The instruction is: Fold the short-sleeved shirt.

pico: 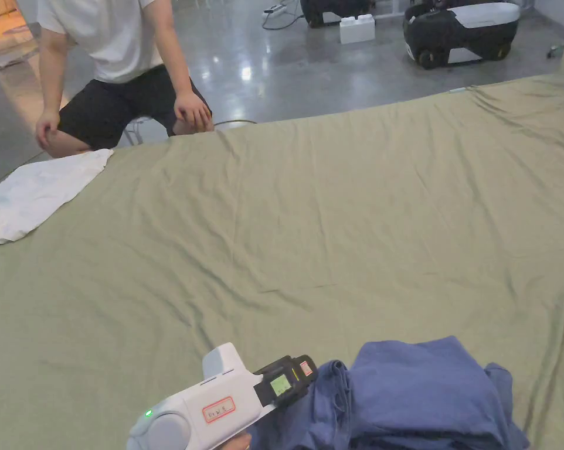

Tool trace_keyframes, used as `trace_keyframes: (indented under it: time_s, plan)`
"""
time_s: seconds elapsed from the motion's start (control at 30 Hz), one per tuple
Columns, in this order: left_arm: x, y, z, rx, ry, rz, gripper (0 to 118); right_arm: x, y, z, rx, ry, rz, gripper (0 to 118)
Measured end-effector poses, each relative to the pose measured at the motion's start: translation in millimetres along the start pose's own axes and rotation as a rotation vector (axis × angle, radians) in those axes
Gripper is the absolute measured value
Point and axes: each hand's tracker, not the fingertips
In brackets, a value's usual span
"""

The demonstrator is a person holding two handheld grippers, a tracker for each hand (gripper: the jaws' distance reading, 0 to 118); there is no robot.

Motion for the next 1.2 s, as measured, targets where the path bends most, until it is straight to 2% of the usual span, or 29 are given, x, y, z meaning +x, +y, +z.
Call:
trace_keyframes:
  time_s: [0.03,0.07,0.17,0.23,0.3,0.33,0.43,0.47,0.57,0.63,0.73,0.8,0.83,0.87,0.9,0.93,1.03,1.13,1.2]
  plan:
    - [-2,-4,-3,-0.033,-0.007,0.007,17,1,-1,0,0.000,0.001,-0.008,1]
    - [-8,-10,-11,-0.074,-0.007,0.032,6,1,-2,-1,0.000,0.001,-0.017,1]
    - [-10,-35,-44,-0.226,-0.073,0.060,5,-1,-3,-3,-0.008,0.001,-0.022,1]
    - [-6,-49,-61,-0.249,0.041,-0.021,4,-5,-3,-2,-0.012,0.001,-0.015,1]
    - [0,-46,-55,-0.192,0.015,-0.038,5,-9,-3,-1,-0.015,0.001,-0.003,1]
    - [0,-40,-49,-0.202,0.012,-0.022,10,-10,-3,-1,-0.017,0.002,0.002,1]
    - [-11,-20,-2,-0.099,-0.088,-0.031,84,-12,-3,-5,-0.025,0.013,0.002,1]
    - [-19,-13,16,-0.057,-0.099,-0.028,99,-13,-3,-6,-0.027,0.015,0.005,1]
    - [-56,9,65,0.078,-0.015,0.040,99,-15,-1,-10,-0.032,0.026,0.009,1]
    - [-90,18,80,0.126,0.019,0.149,99,-17,0,-12,-0.032,0.039,0.009,1]
    - [-128,14,65,0.091,-0.012,0.349,91,-21,2,-14,-0.034,0.049,0.014,1]
    - [-135,1,42,0.030,-0.050,0.400,74,-24,2,-12,-0.034,0.047,0.019,1]
    - [-132,-5,31,0.015,-0.098,0.411,53,-25,1,-12,-0.035,0.046,0.020,1]
    - [-129,-11,22,-0.011,-0.145,0.424,41,-26,1,-10,-0.034,0.045,0.021,1]
    - [-126,-14,17,-0.022,-0.133,0.425,31,-27,1,-8,-0.034,0.045,0.021,1]
    - [-124,-15,18,-0.004,-0.105,0.424,16,-27,1,-7,-0.033,0.044,0.021,1]
    - [-118,-11,39,0.046,-0.087,0.443,11,-27,1,-7,-0.041,0.040,0.022,1]
    - [-117,12,78,0.115,-0.038,0.346,11,-27,3,-8,-0.042,0.042,0.032,1]
    - [-111,29,111,0.160,0.045,0.267,11,-26,4,-9,-0.040,0.054,0.029,1]
